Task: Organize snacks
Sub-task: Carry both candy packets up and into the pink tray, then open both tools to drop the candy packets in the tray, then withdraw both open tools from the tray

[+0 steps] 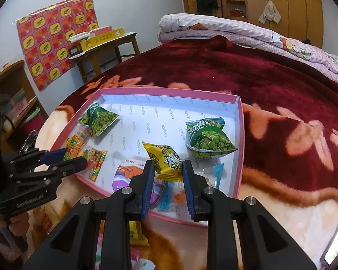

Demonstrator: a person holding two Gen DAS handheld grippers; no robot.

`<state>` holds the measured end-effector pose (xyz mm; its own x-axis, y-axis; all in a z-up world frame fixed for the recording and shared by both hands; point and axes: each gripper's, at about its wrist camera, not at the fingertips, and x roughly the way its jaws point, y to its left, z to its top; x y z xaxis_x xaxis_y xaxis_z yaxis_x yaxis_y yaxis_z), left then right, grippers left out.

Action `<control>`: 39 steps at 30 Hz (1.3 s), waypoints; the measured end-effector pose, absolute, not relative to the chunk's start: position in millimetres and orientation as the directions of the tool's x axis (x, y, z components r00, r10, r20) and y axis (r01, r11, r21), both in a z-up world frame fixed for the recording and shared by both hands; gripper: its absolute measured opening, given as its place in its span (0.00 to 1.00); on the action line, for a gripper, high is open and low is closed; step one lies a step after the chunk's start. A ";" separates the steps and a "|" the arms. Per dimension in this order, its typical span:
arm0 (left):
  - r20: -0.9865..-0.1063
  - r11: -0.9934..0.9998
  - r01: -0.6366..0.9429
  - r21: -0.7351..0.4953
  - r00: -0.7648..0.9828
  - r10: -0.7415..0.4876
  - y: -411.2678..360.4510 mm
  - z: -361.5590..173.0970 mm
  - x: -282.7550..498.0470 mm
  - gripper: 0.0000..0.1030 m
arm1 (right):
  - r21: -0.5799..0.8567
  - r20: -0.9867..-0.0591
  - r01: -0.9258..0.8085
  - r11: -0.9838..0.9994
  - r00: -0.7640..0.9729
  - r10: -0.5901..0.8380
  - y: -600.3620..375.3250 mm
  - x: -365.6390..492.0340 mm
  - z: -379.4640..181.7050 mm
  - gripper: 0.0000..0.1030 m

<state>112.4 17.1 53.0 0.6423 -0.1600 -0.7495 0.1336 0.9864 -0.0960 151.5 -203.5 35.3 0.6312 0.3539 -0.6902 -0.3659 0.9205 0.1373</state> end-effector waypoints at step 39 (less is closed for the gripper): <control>-0.741 0.988 0.098 -0.118 0.654 -0.153 31.0 76.7 75.7 0.42 | 0.197 -0.662 -0.383 0.902 0.627 0.411 -209.8 102.8 46.0 0.56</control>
<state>75.7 31.0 76.7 0.6536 -0.1534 -0.7411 0.0985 0.9882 -0.1176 102.8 -209.8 46.0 0.6271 0.4111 -0.6616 -0.3832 0.9023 0.1974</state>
